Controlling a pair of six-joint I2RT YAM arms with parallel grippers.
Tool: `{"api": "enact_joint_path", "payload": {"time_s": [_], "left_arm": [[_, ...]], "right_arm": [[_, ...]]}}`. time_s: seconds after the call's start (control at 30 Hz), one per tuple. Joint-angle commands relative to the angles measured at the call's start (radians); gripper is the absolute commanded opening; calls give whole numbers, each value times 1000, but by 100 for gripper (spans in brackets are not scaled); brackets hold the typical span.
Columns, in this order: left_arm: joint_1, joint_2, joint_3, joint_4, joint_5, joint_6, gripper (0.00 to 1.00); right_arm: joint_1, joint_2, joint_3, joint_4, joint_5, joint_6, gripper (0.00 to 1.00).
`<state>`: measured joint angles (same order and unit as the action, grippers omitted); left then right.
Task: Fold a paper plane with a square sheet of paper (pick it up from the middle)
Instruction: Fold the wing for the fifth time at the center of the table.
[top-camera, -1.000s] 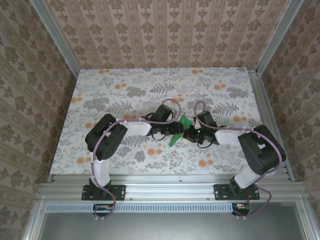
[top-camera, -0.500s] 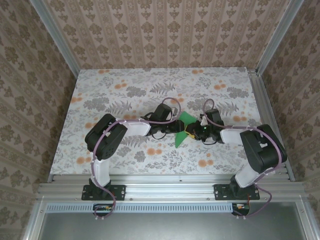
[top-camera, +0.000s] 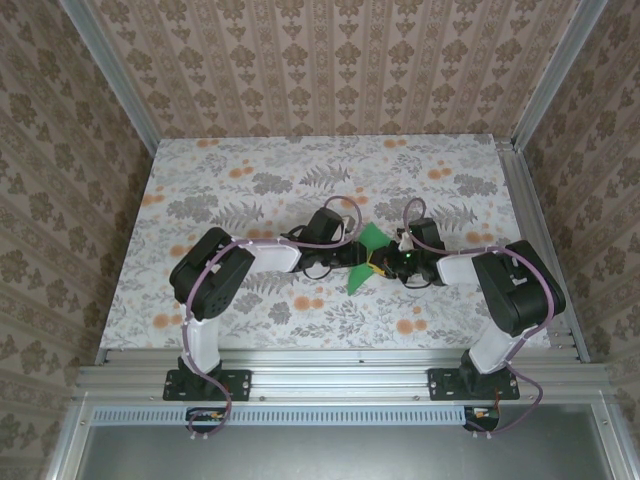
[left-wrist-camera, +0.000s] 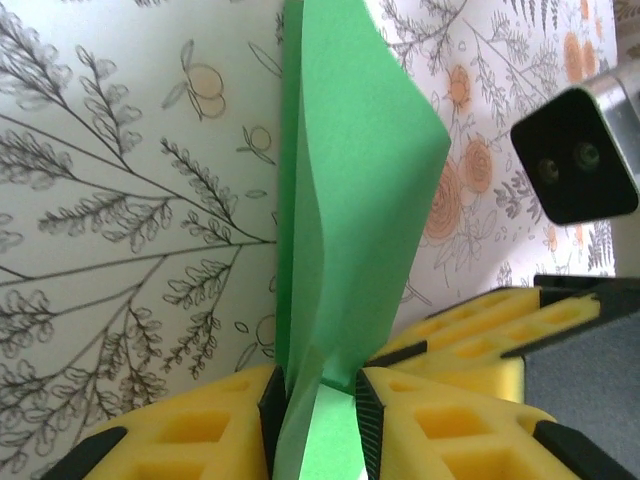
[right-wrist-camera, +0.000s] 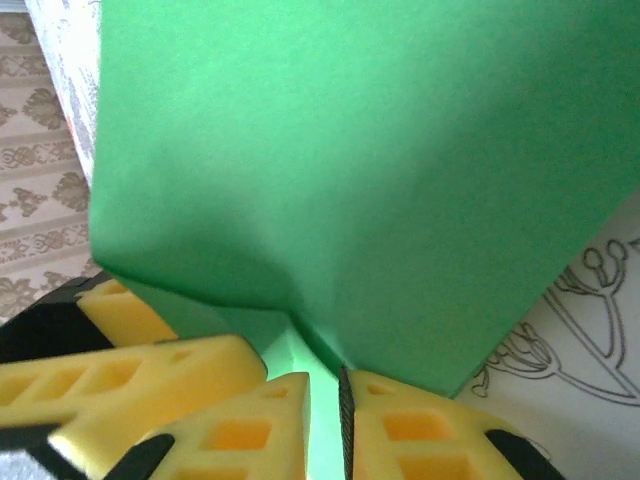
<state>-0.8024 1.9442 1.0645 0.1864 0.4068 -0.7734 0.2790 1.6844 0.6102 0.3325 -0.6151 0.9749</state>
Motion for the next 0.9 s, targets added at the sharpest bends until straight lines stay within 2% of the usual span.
{"api": "enact_joint_path", "payload": {"time_s": [0.0,0.4,0.5,0.63,0.87], "left_arm": [[-15,-17,10,-69,29,51,34],[-43,-51,-9,-103,17,53,35],[-55,-55,-15,-112,17,52,31],[-63,-59,-35,-114,12,47,20],[-75,-91,-38,-186,-42,61,20]], "right_arm": [[-2,-2,22,-88,45,-67,16],[7,6,0,-174,113,-132,9],[10,11,-4,-175,120,-135,8],[12,14,-7,-177,126,-139,8],[14,10,-16,-184,133,-145,7]]}}
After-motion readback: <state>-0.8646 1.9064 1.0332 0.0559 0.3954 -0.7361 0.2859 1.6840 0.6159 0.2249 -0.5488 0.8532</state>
